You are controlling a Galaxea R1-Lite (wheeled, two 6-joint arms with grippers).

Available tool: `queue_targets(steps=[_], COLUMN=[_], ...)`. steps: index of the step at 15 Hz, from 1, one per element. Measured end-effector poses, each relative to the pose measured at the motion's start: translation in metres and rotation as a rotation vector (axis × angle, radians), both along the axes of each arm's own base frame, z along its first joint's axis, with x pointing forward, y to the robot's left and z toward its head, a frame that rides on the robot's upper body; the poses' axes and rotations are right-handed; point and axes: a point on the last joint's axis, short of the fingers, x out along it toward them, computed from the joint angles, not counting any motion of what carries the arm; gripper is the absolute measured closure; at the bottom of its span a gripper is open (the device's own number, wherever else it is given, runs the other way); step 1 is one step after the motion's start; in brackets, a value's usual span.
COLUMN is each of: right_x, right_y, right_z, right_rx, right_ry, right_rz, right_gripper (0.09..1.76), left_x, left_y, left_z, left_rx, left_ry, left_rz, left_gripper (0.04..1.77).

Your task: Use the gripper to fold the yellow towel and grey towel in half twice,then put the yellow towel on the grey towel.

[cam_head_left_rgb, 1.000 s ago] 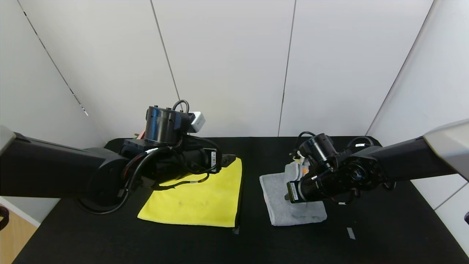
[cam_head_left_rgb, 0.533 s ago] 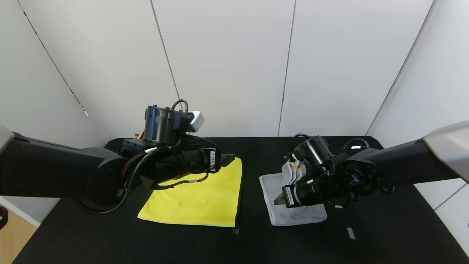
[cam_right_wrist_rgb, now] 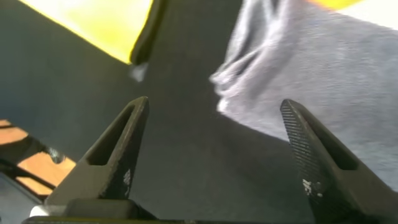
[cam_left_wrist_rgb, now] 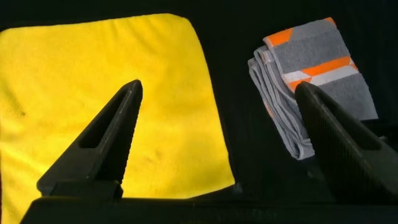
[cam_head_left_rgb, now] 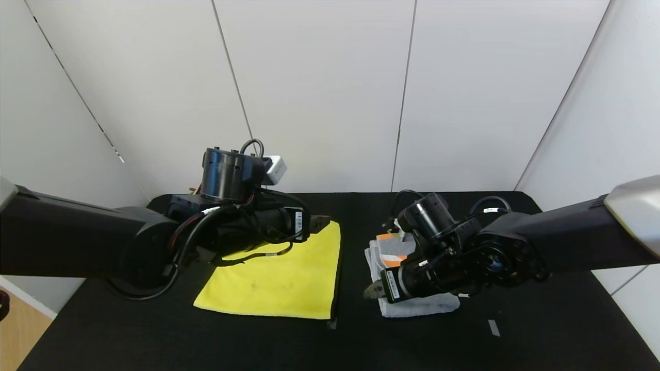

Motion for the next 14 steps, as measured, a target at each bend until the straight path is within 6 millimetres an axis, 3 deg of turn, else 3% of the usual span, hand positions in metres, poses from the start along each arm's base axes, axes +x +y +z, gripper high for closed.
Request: queue_targets(steps=[7,14], right_x=[-0.007,-0.013], right_y=[0.008,0.015], right_z=[-0.001,0.025], right_rx=[-0.002,0.062], right_ry=[0.005,-0.052], right_rz=[0.025,0.065], right_gripper=[0.21,0.17], left_x=[-0.001,0.003], left_y=[0.000,0.014], left_z=[0.001,0.007], left_rx=[-0.001,-0.016], left_ry=[-0.003,-0.005], left_rz=[-0.001,0.004], left_gripper=[0.09,0.09])
